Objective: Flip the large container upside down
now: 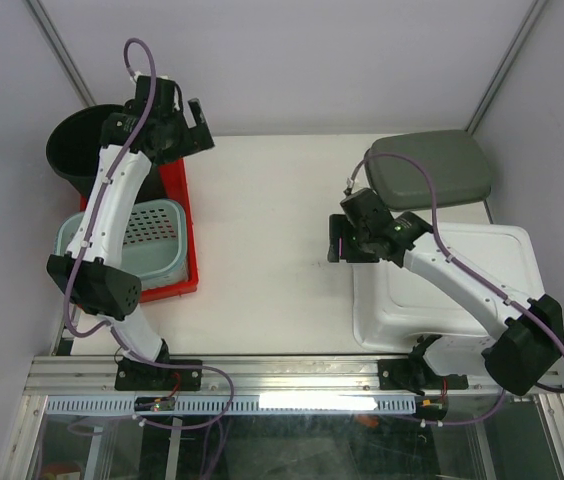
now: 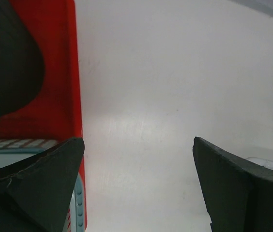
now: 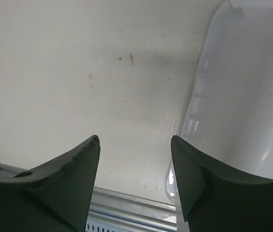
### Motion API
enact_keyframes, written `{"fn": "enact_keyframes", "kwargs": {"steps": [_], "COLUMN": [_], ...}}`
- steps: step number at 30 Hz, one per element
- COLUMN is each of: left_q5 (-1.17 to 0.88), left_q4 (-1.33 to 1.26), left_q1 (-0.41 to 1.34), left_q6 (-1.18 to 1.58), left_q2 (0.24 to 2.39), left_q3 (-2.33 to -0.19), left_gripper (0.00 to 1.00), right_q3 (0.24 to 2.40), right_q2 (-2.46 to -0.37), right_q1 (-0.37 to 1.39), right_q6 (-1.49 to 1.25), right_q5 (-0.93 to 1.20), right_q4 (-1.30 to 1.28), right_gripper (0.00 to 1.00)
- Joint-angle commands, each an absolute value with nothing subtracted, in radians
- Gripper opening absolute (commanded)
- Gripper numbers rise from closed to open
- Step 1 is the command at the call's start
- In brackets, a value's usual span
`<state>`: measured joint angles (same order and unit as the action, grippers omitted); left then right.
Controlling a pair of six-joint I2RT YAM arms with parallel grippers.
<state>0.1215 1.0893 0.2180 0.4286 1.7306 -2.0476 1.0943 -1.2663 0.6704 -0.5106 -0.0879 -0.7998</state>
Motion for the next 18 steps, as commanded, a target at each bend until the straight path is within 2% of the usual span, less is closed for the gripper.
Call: {"fn": "enact_keyframes", "kwargs": {"steps": [1, 7, 13, 18], "left_q5": [0.261, 0.344, 0.441, 0.422], "left_q4": [1.168, 1.221, 1.289, 1.315], "left_q1": [0.239, 0.240, 0.254, 0.263], "left_q6": [0.420, 0.446, 0.447, 0.474], "left_q2": [1.628, 1.515, 1.437, 1.389], "left_q3": [-1.935, -1.795, -1.687, -1.619], "left_gripper": [0.99, 0.99, 0.99, 0.99], "right_q3": [1.082, 1.092, 1.078, 1.093], "right_q2": [-1.259, -1.267, -1.318, -1.318], "right_q1": [0.674, 0.674, 0.674, 0.675], "right_q6": [-0.503, -0.527, -0.554, -0.577], "right_q5": [-0.250, -0.298, -0.400, -0.477], "right_q4": [-0.864, -0.900, -0.987, -1.042], "right_gripper": [0.62, 0.54, 0.54, 0.55]}}
